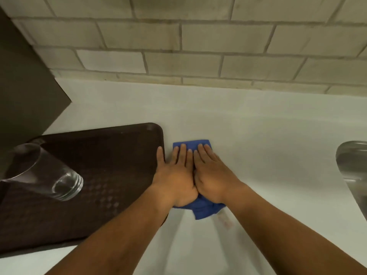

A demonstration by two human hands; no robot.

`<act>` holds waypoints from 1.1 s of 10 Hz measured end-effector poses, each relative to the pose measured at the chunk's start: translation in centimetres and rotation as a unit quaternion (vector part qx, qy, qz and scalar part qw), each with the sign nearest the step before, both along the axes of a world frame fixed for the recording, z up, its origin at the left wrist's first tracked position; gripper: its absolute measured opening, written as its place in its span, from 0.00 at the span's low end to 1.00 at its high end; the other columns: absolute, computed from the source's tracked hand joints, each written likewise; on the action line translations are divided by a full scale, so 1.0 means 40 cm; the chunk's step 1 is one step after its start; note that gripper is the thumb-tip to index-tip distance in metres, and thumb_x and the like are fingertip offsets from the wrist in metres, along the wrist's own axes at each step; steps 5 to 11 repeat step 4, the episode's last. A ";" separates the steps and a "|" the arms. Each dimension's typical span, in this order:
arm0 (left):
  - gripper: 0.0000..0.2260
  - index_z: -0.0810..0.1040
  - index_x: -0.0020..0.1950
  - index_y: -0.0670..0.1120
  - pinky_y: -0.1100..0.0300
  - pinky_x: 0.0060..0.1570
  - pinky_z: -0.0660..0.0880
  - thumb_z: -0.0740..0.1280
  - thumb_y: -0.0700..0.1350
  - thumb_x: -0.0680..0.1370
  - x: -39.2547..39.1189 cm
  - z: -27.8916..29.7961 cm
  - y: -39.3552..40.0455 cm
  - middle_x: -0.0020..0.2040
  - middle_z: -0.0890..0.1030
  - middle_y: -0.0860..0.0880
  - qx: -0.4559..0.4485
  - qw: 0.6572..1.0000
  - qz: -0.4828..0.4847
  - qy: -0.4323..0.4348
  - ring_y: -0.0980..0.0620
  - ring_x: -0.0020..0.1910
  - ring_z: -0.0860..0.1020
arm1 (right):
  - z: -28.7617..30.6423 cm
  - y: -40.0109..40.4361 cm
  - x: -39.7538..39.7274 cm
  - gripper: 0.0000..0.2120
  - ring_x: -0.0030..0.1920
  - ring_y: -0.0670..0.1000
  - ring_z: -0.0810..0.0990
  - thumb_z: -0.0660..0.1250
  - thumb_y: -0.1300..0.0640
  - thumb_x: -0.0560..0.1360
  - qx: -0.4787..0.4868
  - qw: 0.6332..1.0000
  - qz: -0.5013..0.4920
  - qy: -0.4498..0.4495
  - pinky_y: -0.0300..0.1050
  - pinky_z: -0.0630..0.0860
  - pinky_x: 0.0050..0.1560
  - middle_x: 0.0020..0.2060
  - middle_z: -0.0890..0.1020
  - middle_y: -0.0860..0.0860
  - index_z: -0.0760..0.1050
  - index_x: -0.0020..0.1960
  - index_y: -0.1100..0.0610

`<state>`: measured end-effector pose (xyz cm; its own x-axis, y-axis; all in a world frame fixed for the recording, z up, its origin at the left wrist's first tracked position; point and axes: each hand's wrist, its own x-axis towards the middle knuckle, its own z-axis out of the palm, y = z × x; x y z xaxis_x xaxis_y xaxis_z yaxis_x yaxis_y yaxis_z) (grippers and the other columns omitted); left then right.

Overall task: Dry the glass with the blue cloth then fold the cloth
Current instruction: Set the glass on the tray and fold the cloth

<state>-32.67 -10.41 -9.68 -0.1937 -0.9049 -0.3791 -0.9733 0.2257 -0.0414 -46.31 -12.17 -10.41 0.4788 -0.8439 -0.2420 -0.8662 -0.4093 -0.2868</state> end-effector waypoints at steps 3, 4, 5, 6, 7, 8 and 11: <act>0.41 0.40 0.86 0.44 0.26 0.77 0.31 0.50 0.64 0.81 0.013 -0.031 0.007 0.88 0.44 0.40 -0.037 0.999 -0.020 0.011 0.41 0.87 0.41 | -0.045 0.002 -0.005 0.31 0.80 0.53 0.39 0.46 0.49 0.81 -0.039 0.999 -0.005 -0.016 0.49 0.39 0.78 0.81 0.45 0.56 0.42 0.80 0.59; 0.42 0.42 0.86 0.46 0.25 0.75 0.31 0.56 0.62 0.80 0.031 0.005 -0.008 0.89 0.46 0.44 -0.035 0.998 -0.015 0.043 0.44 0.87 0.44 | 0.004 -0.008 0.018 0.33 0.80 0.55 0.42 0.49 0.47 0.80 -0.019 0.999 -0.038 -0.003 0.58 0.42 0.78 0.81 0.46 0.54 0.44 0.80 0.55; 0.42 0.42 0.86 0.46 0.25 0.75 0.31 0.56 0.62 0.80 0.031 0.005 -0.008 0.89 0.46 0.44 -0.035 0.998 -0.015 0.043 0.44 0.87 0.44 | 0.004 -0.008 0.018 0.33 0.80 0.55 0.42 0.49 0.47 0.80 -0.019 0.999 -0.038 -0.003 0.58 0.42 0.78 0.81 0.46 0.54 0.44 0.80 0.55; 0.42 0.42 0.86 0.46 0.25 0.75 0.31 0.56 0.62 0.80 0.031 0.005 -0.008 0.89 0.46 0.44 -0.035 0.998 -0.015 0.043 0.44 0.87 0.44 | 0.004 -0.008 0.018 0.33 0.80 0.55 0.42 0.49 0.47 0.80 -0.019 0.999 -0.038 -0.003 0.58 0.42 0.78 0.81 0.46 0.54 0.44 0.80 0.55; 0.42 0.42 0.86 0.46 0.25 0.75 0.31 0.56 0.62 0.80 0.031 0.005 -0.008 0.89 0.46 0.44 -0.035 0.998 -0.015 0.043 0.44 0.87 0.44 | 0.004 -0.008 0.018 0.33 0.80 0.55 0.42 0.49 0.47 0.80 -0.019 0.999 -0.038 -0.003 0.58 0.42 0.78 0.81 0.46 0.54 0.44 0.80 0.55; 0.42 0.42 0.86 0.46 0.25 0.75 0.31 0.56 0.62 0.80 0.031 0.005 -0.008 0.89 0.46 0.44 -0.035 0.998 -0.015 0.043 0.44 0.87 0.44 | 0.004 -0.008 0.018 0.33 0.80 0.55 0.42 0.49 0.47 0.80 -0.019 0.999 -0.038 -0.003 0.58 0.42 0.78 0.81 0.46 0.54 0.44 0.80 0.55; 0.42 0.42 0.86 0.46 0.25 0.75 0.31 0.56 0.62 0.80 0.031 0.005 -0.008 0.89 0.46 0.44 -0.035 0.998 -0.015 0.043 0.44 0.87 0.44 | 0.004 -0.008 0.018 0.33 0.80 0.55 0.42 0.49 0.47 0.80 -0.019 0.999 -0.038 -0.003 0.58 0.42 0.78 0.81 0.46 0.54 0.44 0.80 0.55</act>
